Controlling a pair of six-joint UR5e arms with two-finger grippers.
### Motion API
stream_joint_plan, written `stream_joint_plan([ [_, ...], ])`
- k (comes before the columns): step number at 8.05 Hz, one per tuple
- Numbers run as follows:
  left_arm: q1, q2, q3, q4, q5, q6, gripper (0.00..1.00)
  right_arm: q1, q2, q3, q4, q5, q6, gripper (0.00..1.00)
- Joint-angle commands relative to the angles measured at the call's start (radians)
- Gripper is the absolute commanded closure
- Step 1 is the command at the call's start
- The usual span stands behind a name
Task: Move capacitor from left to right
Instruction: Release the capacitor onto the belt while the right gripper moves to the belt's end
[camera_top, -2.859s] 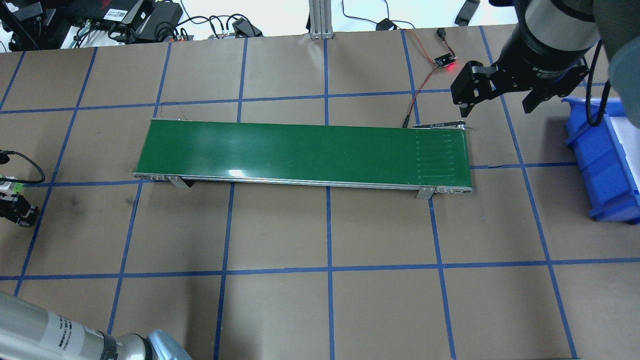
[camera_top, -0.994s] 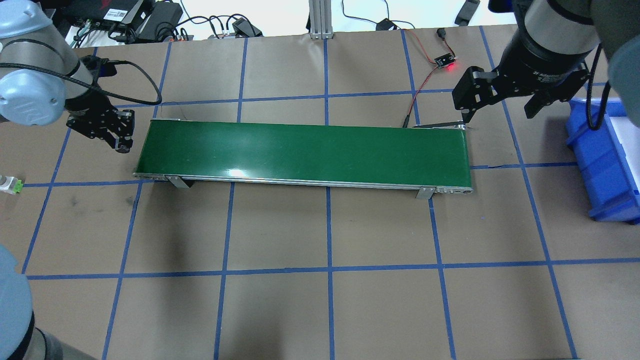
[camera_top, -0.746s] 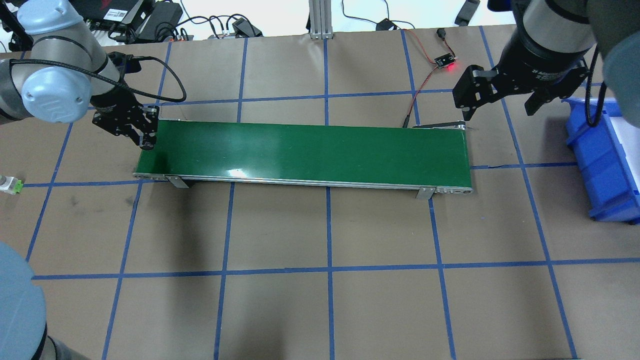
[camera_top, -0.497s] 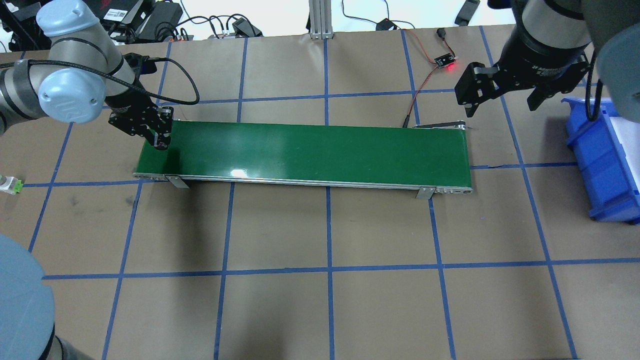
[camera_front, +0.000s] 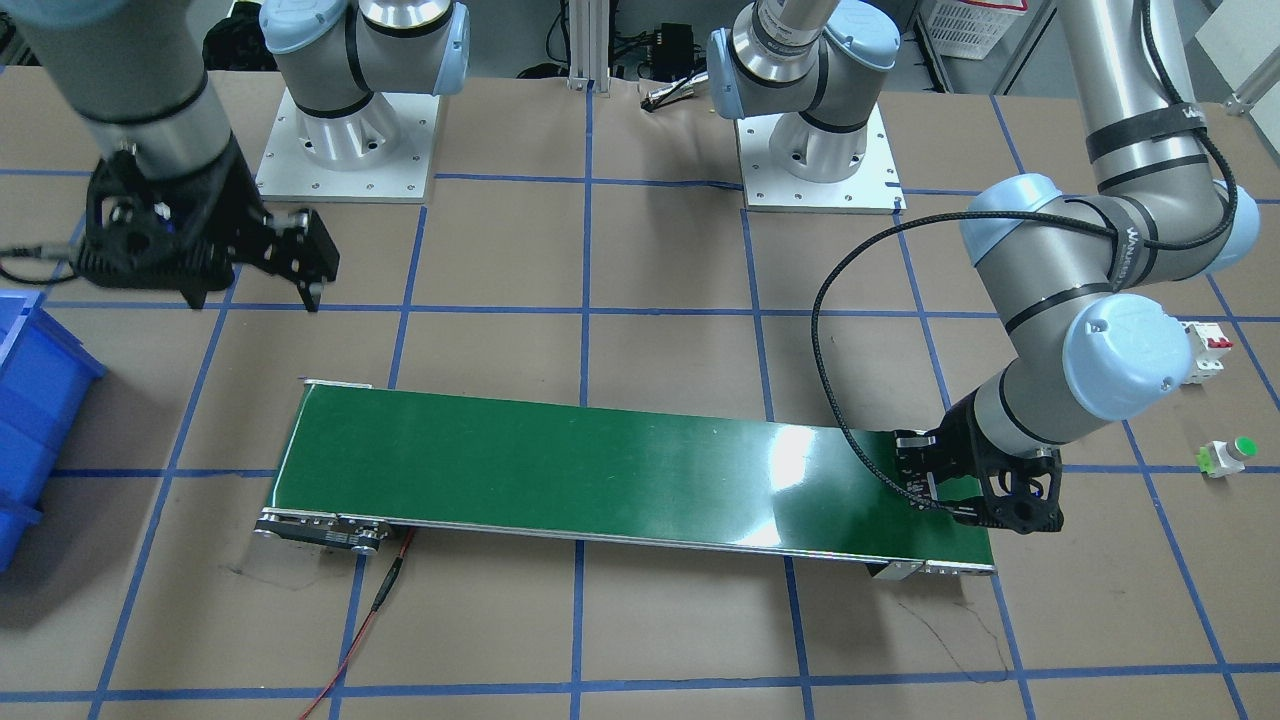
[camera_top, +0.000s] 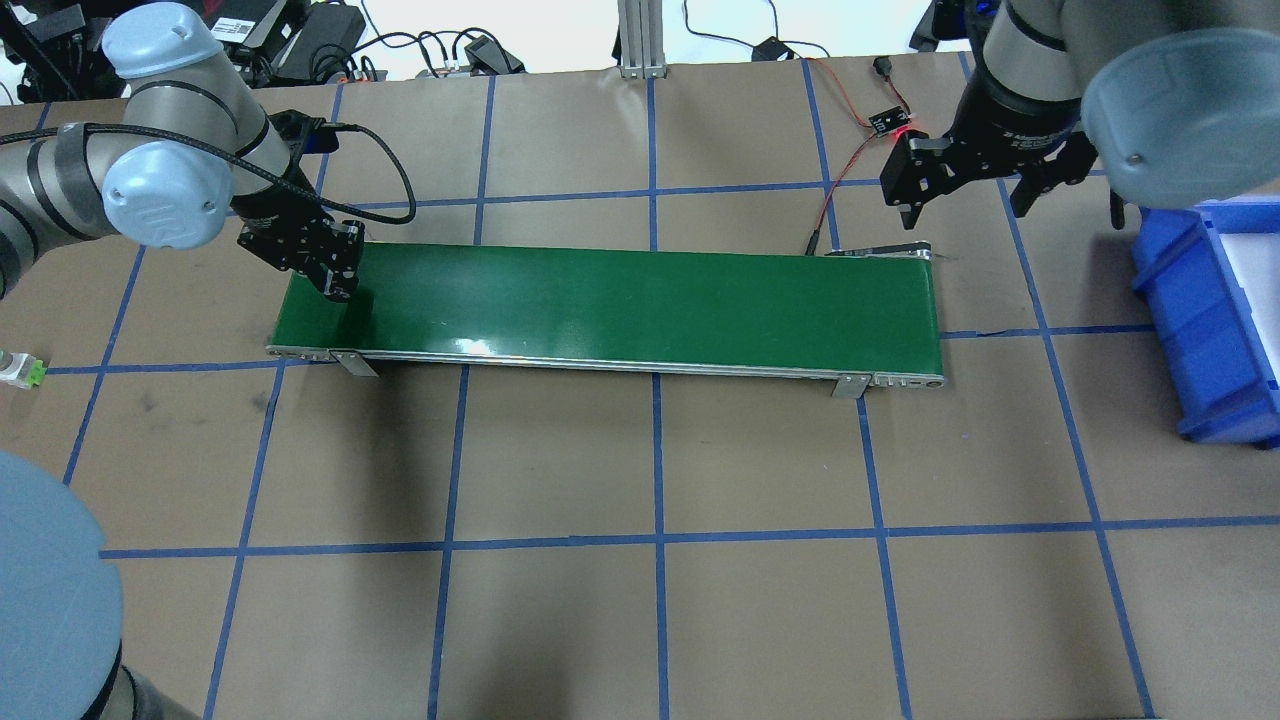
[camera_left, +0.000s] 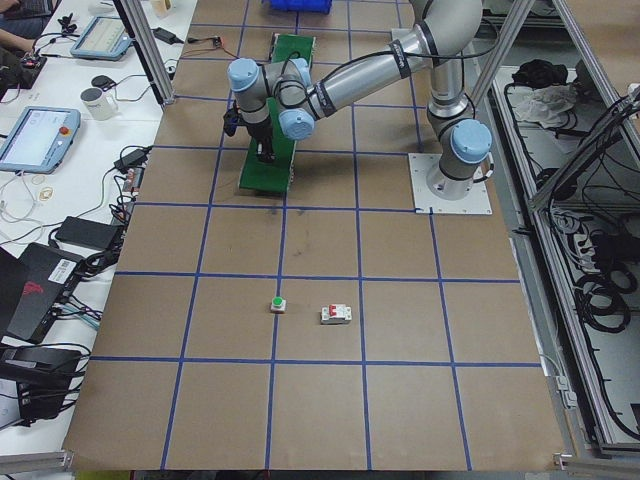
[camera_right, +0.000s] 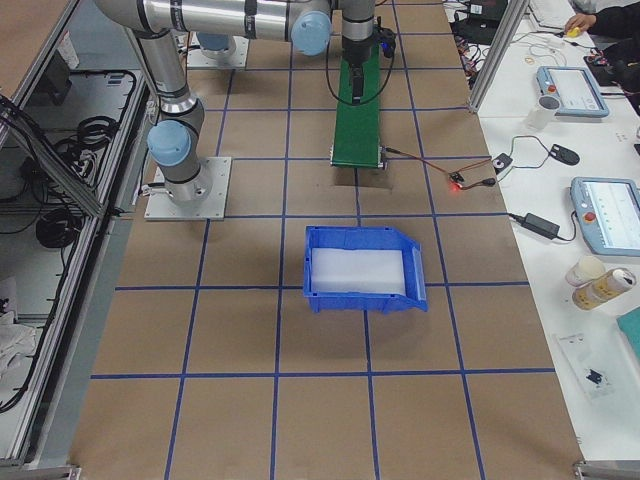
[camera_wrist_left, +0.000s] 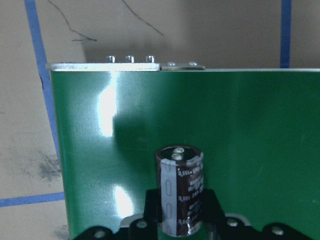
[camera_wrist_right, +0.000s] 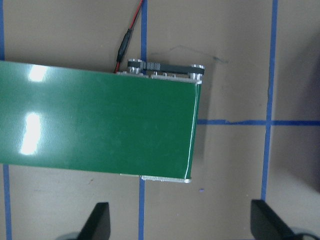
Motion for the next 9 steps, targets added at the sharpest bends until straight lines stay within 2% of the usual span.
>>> stream_joint_plan([
  [1,-0.002,-0.015,-0.005,0.003,-0.004,0.005,1.0,0.0,0.124,0.008,-0.146,0.001,-0.007,0.0],
  [2,-0.002,-0.015,-0.005,0.003,-0.005,-0.008,0.97,0.0,0.173,0.008,-0.253,0.016,-0.007,0.0],
  [3,-0.008,-0.012,-0.005,0.014,-0.014,-0.011,0.25,0.0,0.221,0.009,-0.304,0.042,-0.005,0.0],
  [4,-0.016,-0.012,-0.005,0.073,-0.052,-0.014,0.09,0.0,0.25,0.025,-0.353,0.065,-0.004,0.0],
  [5,-0.018,-0.009,-0.001,0.094,-0.07,-0.05,0.0,-0.003,0.255,0.087,-0.396,0.084,-0.004,0.02],
  [6,-0.028,0.001,-0.001,0.085,-0.064,-0.098,0.0,-0.015,0.255,0.132,-0.454,0.098,-0.005,0.02],
  [8,-0.08,0.078,0.002,-0.046,-0.051,-0.185,0.0,-0.106,0.261,0.208,-0.427,0.338,-0.06,0.01],
  [9,-0.091,0.134,0.002,-0.094,-0.05,-0.24,0.0,-0.106,0.272,0.215,-0.427,0.342,-0.076,0.02],
])
